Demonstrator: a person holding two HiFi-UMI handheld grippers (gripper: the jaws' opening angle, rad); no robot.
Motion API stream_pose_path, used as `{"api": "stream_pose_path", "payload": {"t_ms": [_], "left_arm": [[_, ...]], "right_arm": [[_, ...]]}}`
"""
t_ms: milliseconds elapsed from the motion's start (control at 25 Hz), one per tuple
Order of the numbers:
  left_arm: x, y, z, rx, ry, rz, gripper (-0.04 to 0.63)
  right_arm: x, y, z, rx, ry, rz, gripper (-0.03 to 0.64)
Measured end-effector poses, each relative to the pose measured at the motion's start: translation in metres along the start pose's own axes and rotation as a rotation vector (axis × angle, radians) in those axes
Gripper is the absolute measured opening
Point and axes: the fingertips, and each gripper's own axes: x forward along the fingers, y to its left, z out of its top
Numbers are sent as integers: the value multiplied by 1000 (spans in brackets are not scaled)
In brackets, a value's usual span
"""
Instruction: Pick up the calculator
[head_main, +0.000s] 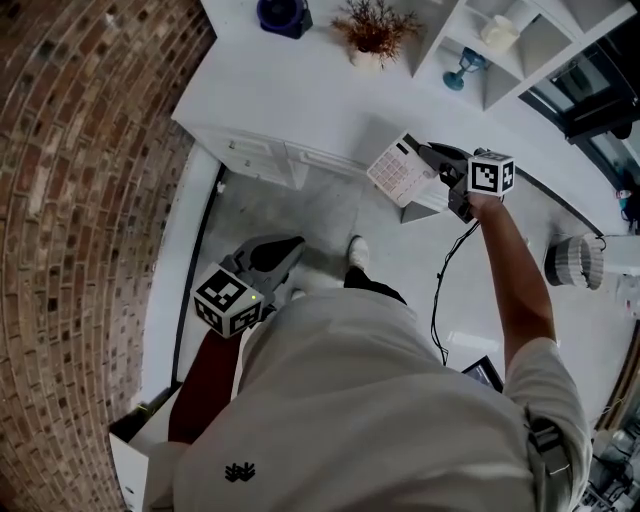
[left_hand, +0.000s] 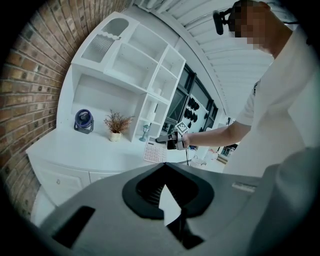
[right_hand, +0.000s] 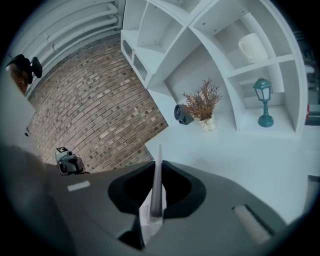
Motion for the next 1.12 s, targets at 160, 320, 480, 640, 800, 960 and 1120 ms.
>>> {"api": "stream_pose_path", "payload": {"t_ms": [160,320,480,640,800,960,1120], "left_arm": [[-21,-9,-14,6,-4,-14,6],[-40,-20,-29,2,-6,-22,6],[-54,-33,-42,1,-6,-30,5],[-67,-49,-54,-2,-9,-38,6],[-81,-60,-65,-2,-6,-43,6],[-93,-69,-76,5,0,-52,5],[-100,-79,-84,14,7,-63,6]], "right_arm": [[-5,37,-5,-15,-16,12,58],[-11,69,-16,-33,-11,12,58],[-16,108,-25,-35,-20,59,58],[-22,138,-37,-44,-19,76,58],[-27,163,-48,-54,-19,94,58],[-31,180,-60,-55,-22,93,58],[-36,193,-69,-58,-23,91,58]]}}
